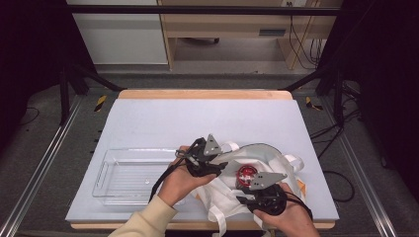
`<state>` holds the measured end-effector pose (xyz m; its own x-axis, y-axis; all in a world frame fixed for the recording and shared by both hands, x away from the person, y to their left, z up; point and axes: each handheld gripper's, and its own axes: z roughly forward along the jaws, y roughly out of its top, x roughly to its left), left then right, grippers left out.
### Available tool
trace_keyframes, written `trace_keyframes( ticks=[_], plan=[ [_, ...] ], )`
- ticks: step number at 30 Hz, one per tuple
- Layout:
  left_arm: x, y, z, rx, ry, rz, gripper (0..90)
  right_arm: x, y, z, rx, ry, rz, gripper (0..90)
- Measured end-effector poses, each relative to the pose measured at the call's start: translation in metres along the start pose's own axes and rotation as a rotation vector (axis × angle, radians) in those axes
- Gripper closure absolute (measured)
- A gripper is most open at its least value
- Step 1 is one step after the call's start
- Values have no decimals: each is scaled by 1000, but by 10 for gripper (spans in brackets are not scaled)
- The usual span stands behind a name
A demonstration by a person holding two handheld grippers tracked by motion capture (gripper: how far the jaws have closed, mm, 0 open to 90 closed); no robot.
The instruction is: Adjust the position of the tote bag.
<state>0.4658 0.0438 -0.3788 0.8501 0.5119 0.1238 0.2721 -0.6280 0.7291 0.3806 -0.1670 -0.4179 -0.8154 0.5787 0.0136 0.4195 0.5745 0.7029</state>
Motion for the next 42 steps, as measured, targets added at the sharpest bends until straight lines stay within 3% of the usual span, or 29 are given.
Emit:
trace_keyframes(
  ticks=[4,11,20,34,42],
  plan=[
    [0,8,15,43,-16,9,563,3,3,7,12,31,-3,648],
    [5,13,19,90,-14,-7,856,14,-2,27,75,85,-15,662],
    [14,20,18,89,27,-14,875,18,-6,28,74,53,-35,866],
    [26,22,25,86,57,-45,878,22,-10,23,30,57,-35,893],
    [38,18,31,99,82,-63,878,27,-11,22,31,59,-42,895]
  ],
)
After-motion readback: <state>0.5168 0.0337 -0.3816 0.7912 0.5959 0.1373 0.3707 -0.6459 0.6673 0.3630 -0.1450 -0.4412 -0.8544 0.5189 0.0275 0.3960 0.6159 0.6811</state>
